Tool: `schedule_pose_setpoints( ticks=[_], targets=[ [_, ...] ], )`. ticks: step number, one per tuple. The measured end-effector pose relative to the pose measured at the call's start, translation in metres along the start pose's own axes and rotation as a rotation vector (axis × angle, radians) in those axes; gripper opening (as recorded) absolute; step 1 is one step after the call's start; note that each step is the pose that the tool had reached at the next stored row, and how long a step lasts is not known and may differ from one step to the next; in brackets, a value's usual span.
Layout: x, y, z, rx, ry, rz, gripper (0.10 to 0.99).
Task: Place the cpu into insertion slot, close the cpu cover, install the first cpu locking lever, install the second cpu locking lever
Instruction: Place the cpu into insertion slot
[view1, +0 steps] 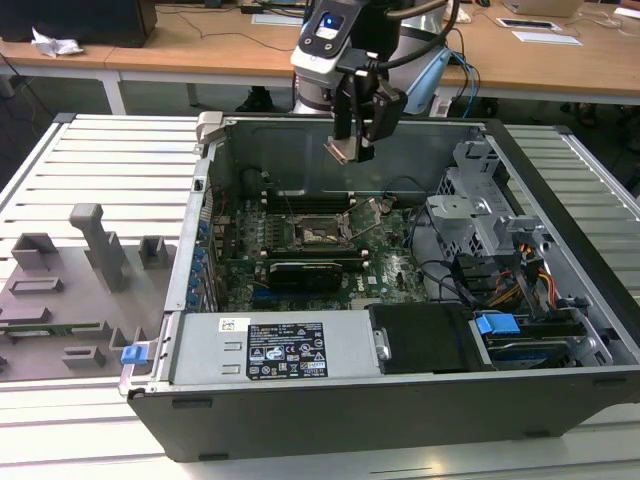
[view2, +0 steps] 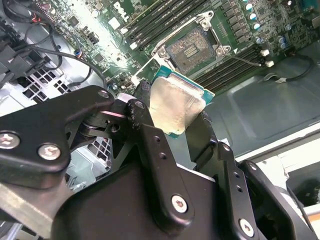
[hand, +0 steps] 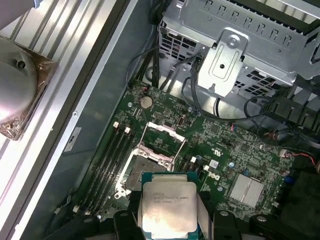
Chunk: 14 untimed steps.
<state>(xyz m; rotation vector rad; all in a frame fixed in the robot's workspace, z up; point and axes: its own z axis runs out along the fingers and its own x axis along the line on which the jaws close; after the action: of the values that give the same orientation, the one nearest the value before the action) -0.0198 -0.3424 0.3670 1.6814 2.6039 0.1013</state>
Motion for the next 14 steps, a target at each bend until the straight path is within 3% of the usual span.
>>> schedule_pose_setpoints(
  ticks=[14],
  targets=[
    [0.0, -0.0004, 0.0057, 0.0, -0.002, 0.026, 0.525]
  ],
)
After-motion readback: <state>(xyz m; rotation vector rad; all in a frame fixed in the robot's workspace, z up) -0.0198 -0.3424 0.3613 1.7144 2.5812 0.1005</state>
